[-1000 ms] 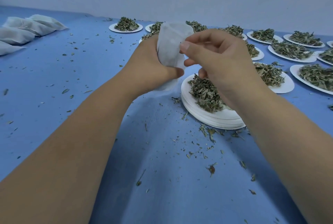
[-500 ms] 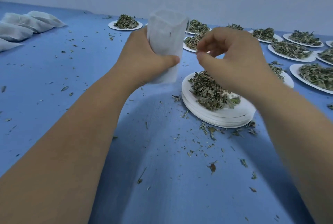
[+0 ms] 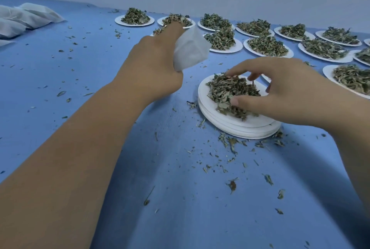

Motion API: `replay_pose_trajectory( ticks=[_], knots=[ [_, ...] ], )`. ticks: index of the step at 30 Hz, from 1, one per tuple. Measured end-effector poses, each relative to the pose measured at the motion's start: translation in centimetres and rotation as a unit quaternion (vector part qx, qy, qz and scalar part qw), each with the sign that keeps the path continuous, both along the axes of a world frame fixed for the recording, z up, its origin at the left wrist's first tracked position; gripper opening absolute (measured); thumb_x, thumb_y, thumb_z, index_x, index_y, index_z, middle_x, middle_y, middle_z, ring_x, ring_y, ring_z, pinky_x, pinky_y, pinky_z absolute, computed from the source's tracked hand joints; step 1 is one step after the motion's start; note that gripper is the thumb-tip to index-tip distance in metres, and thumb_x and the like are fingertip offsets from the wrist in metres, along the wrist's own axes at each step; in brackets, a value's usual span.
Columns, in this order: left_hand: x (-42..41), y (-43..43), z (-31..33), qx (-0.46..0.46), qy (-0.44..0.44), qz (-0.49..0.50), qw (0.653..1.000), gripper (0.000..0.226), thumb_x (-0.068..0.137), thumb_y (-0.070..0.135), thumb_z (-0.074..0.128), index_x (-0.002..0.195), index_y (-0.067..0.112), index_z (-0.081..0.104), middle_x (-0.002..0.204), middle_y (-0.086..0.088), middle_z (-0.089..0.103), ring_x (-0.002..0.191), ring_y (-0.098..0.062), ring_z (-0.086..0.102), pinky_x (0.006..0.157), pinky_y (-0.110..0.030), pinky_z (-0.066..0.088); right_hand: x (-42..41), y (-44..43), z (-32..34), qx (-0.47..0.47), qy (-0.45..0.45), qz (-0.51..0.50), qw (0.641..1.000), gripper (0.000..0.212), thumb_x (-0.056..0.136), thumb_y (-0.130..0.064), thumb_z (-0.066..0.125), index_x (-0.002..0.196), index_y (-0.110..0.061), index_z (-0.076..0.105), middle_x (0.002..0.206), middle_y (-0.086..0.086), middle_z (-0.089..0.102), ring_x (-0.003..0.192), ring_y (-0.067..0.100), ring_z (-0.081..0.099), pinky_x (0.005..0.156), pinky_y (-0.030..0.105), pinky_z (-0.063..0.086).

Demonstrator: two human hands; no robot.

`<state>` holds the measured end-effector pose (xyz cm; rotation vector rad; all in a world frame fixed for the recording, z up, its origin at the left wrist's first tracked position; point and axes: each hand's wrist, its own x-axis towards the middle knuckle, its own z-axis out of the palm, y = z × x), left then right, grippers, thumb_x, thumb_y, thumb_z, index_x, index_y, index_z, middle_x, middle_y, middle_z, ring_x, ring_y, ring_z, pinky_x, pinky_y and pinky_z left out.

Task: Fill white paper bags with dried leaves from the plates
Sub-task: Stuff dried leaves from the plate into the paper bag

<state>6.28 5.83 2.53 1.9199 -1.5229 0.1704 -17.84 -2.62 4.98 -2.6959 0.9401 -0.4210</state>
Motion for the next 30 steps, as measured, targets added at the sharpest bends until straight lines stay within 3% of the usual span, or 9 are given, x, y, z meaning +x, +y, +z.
replay_pose_trajectory(
  ticks=[3, 5, 7, 10, 13, 16, 21, 26, 30],
  knots=[
    [-0.2, -0.2, -0.2, 0.039, -0.045, 0.009, 0.998, 0.04, 0.073, 0.013, 0.055, 0.104, 0.034, 0.04, 0.082, -0.002, 0.055, 0.076, -0.034, 0.053, 0.066, -0.049, 0.054, 0.2, 0.3, -0.5, 0.018, 0.04, 0.008, 0.999, 0.066, 0.076, -0.08, 0.06, 0.137, -0.06, 0.044, 0.123, -0.036, 0.047, 0.101, -0.018, 0.051, 0.083, 0.022, 0.039],
    [-0.4, -0.2, -0.3, 0.057, -0.064, 0.01, 0.996, 0.04, 0.072, 0.011, 0.055, 0.101, 0.033, 0.039, 0.078, -0.001, 0.053, 0.072, -0.032, 0.052, 0.063, -0.048, 0.053, 0.4, 0.5, -1.1, 0.003, 0.064, 0.016, 0.998, 0.064, 0.081, -0.071, 0.064, 0.14, -0.053, 0.046, 0.134, -0.028, 0.053, 0.119, 0.0, 0.054, 0.094, 0.029, 0.043],
    [-0.5, -0.2, -0.4, 0.061, -0.078, 0.012, 0.995, 0.04, 0.071, 0.009, 0.055, 0.097, 0.033, 0.038, 0.075, 0.002, 0.05, 0.07, -0.032, 0.05, 0.062, -0.046, 0.052, 0.5, 0.6, -1.3, -0.034, 0.042, 0.01, 0.998, 0.046, 0.086, -0.051, 0.072, 0.13, -0.048, 0.058, 0.11, -0.028, 0.061, 0.105, 0.003, 0.062, 0.086, 0.027, 0.048],
    [-0.8, -0.2, -0.4, 0.074, -0.076, 0.012, 0.994, 0.049, 0.071, 0.008, 0.054, 0.108, 0.039, 0.042, 0.08, 0.001, 0.054, 0.075, -0.035, 0.052, 0.067, -0.045, 0.053, 0.4, 0.3, -1.2, -0.053, -0.004, -0.011, 0.999, 0.025, 0.087, -0.033, 0.076, 0.109, -0.044, 0.07, 0.08, -0.03, 0.057, 0.078, -0.014, 0.058, 0.06, 0.004, 0.039],
    [-1.2, -0.1, -0.2, 0.094, -0.07, 0.01, 0.993, 0.073, 0.072, 0.009, 0.055, 0.133, 0.047, 0.043, 0.095, -0.001, 0.061, 0.087, -0.034, 0.055, 0.075, -0.041, 0.053, 0.1, -0.1, -0.8, -0.044, -0.04, -0.016, 0.998, 0.015, 0.086, -0.027, 0.078, 0.095, -0.038, 0.074, 0.077, -0.029, 0.061, 0.081, -0.017, 0.059, 0.064, -0.006, 0.035],
    [-1.6, -0.1, 0.0, 0.08, -0.102, 0.003, 0.992, 0.066, 0.071, 0.007, 0.056, 0.129, 0.038, 0.049, 0.087, -0.002, 0.062, 0.082, -0.035, 0.056, 0.071, -0.037, 0.047, -0.4, -0.2, 0.1, -0.023, -0.098, -0.033, 0.994, 0.013, 0.084, -0.027, 0.08, 0.092, -0.035, 0.075, 0.08, -0.024, 0.066, 0.076, -0.017, 0.06, 0.062, -0.004, 0.039],
    [-1.7, -0.2, 0.2, 0.055, -0.194, 0.019, 0.979, 0.05, 0.074, 0.01, 0.061, 0.12, 0.028, 0.052, 0.074, 0.0, 0.056, 0.067, -0.03, 0.049, 0.074, -0.035, 0.03, -0.7, 0.4, 0.9, -0.039, -0.151, -0.032, 0.987, 0.017, 0.086, -0.025, 0.078, 0.098, -0.037, 0.076, 0.085, -0.031, 0.064, 0.08, -0.017, 0.061, 0.073, -0.001, 0.042],
    [-2.0, -0.4, 0.0, 0.045, -0.225, 0.006, 0.973, 0.039, 0.076, 0.013, 0.064, 0.111, 0.025, 0.052, 0.064, 0.007, 0.042, 0.054, -0.014, 0.033, 0.075, -0.035, 0.024, -0.6, 1.0, 1.3, -0.021, -0.205, -0.021, 0.978, 0.02, 0.086, -0.024, 0.078, 0.096, -0.041, 0.074, 0.069, -0.043, 0.06, 0.07, -0.018, 0.06, 0.067, -0.003, 0.04],
    [-2.7, -0.3, -0.1, 0.005, -0.213, -0.023, 0.977, 0.029, 0.075, 0.012, 0.064, 0.098, 0.021, 0.049, 0.057, 0.008, 0.034, 0.051, -0.01, 0.028, 0.069, -0.034, 0.023, 0.1, 1.7, 1.1, -0.023, -0.192, -0.004, 0.981, 0.019, 0.086, -0.026, 0.077, 0.098, -0.041, 0.075, 0.084, -0.034, 0.065, 0.082, -0.012, 0.064, 0.077, 0.012, 0.05]
  ],
)
